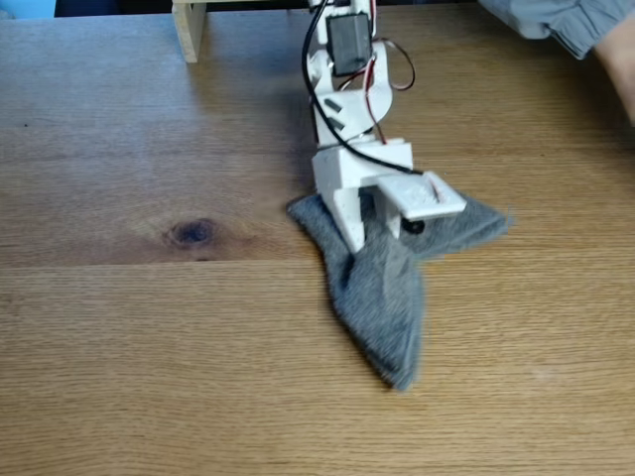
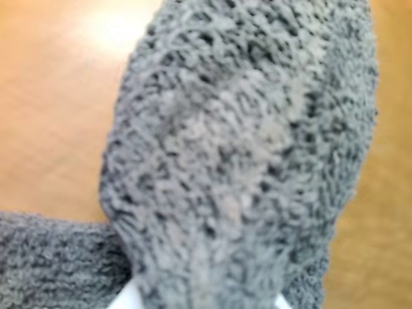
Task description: Clean the area in front of the robot
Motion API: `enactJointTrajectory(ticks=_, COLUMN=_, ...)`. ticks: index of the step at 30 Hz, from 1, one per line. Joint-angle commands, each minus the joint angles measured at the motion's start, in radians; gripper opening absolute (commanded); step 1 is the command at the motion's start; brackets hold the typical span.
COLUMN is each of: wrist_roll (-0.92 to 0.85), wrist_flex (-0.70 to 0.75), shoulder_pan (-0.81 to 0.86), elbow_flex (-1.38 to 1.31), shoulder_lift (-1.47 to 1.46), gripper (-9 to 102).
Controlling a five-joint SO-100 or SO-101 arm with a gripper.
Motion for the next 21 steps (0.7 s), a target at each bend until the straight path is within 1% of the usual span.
enactJointTrajectory(ticks=1, wrist_roll=0.023, wrist_flex=0.129, shoulder_pan=0.210, elbow_flex=-0.336, shoulder_lift=-0.052, gripper=0)
enactJointTrajectory(ticks=3, wrist_roll=0.086, wrist_flex=0.325, shoulder_pan=0.244, elbow_flex=-0.419, shoulder_lift=-0.037, gripper=0)
enactJointTrajectory(ticks=5, wrist_roll=0.130, wrist_flex=0.522, shoulder_pan=0.261, elbow_flex=-0.440, shoulder_lift=0.040, gripper=0)
enactJointTrajectory(ticks=8, wrist_roll=0.086, wrist_flex=0.811, shoulder_pan=0.256, elbow_flex=-0.411, shoulder_lift=0.227, gripper=0)
enactJointTrajectory(ticks=9, wrist_roll=0.081, wrist_flex=0.879, shoulder_pan=0.255, elbow_flex=-0.396, shoulder_lift=0.299, gripper=0)
enactJointTrajectory(ticks=13, wrist_roll=0.074, wrist_flex=1.043, shoulder_pan=0.298, elbow_flex=-0.290, shoulder_lift=0.554, gripper=0)
enactJointTrajectory(ticks=17, wrist_roll=0.048, wrist_flex=1.126, shoulder_pan=0.407, elbow_flex=-0.109, shoulder_lift=0.765, gripper=0)
enactJointTrajectory(ticks=21, wrist_roll=-0.038, wrist_flex=1.177, shoulder_pan=0.574, elbow_flex=0.114, shoulder_lift=0.940, gripper=0)
